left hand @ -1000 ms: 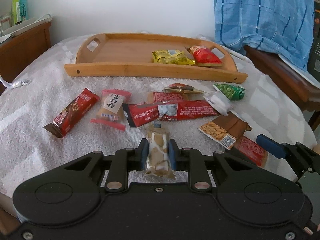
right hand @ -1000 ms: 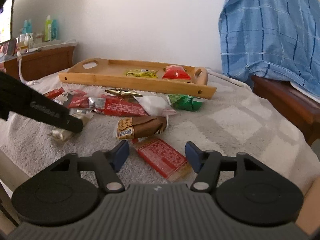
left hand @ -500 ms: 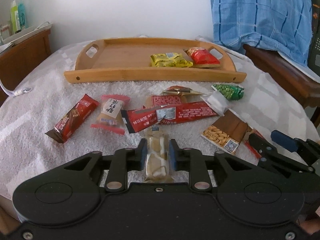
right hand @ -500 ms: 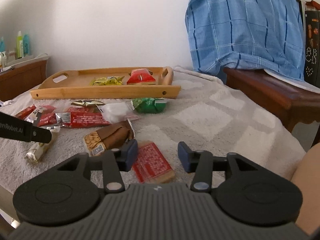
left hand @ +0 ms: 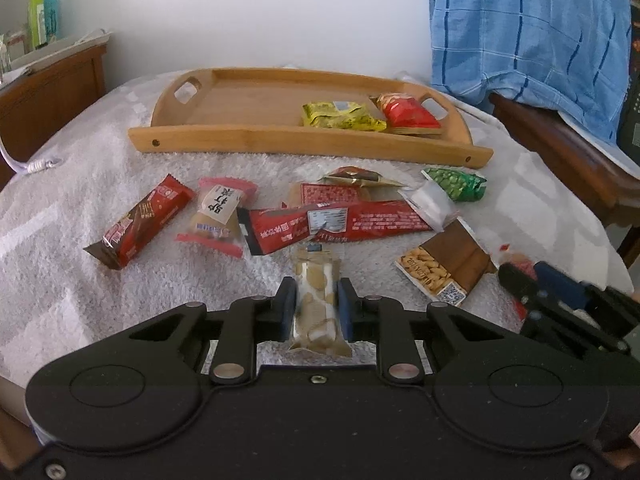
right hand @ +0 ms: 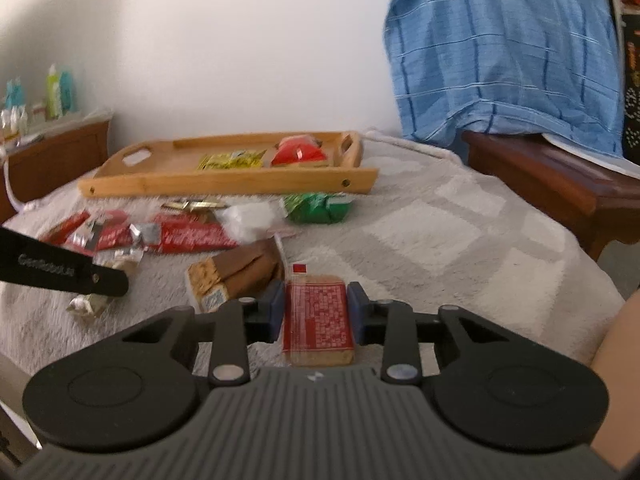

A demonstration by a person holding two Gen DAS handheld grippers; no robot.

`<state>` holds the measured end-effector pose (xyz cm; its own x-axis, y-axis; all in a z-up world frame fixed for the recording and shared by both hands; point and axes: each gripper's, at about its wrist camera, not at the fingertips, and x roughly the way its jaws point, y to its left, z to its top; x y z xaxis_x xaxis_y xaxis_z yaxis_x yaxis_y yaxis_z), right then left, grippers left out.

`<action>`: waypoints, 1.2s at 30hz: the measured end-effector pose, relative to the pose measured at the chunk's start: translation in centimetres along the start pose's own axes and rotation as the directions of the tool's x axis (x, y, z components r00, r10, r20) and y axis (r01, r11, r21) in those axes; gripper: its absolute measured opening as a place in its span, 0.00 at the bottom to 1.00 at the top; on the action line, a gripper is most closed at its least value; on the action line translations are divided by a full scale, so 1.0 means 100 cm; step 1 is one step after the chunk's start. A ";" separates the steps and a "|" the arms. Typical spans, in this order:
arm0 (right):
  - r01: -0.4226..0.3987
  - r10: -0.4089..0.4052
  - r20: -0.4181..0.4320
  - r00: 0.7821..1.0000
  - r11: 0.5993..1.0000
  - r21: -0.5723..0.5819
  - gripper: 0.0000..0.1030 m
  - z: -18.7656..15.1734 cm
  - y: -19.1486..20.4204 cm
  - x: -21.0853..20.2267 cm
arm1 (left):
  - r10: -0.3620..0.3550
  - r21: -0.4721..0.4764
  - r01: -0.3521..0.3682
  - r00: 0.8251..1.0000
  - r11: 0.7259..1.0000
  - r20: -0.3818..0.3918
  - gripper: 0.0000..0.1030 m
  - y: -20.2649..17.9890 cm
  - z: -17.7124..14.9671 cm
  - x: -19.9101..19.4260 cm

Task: Organize snacks
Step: 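Carry both packs to the tray and open both grippers beside the yellow bag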

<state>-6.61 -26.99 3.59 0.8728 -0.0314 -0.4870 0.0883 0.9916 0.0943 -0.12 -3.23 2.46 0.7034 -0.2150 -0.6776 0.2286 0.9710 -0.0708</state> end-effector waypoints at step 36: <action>-0.243 0.243 0.030 0.970 0.943 0.228 0.36 0.152 -0.059 0.146 | 0.049 -0.028 -0.047 0.996 0.999 0.069 0.20 0.010 0.156 0.083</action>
<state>12.93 -35.19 9.13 0.8820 0.2070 -0.4234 -0.0197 0.9138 0.4057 16.45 -5.64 8.15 0.7583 -0.1742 -0.6282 0.1765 0.9825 -0.0594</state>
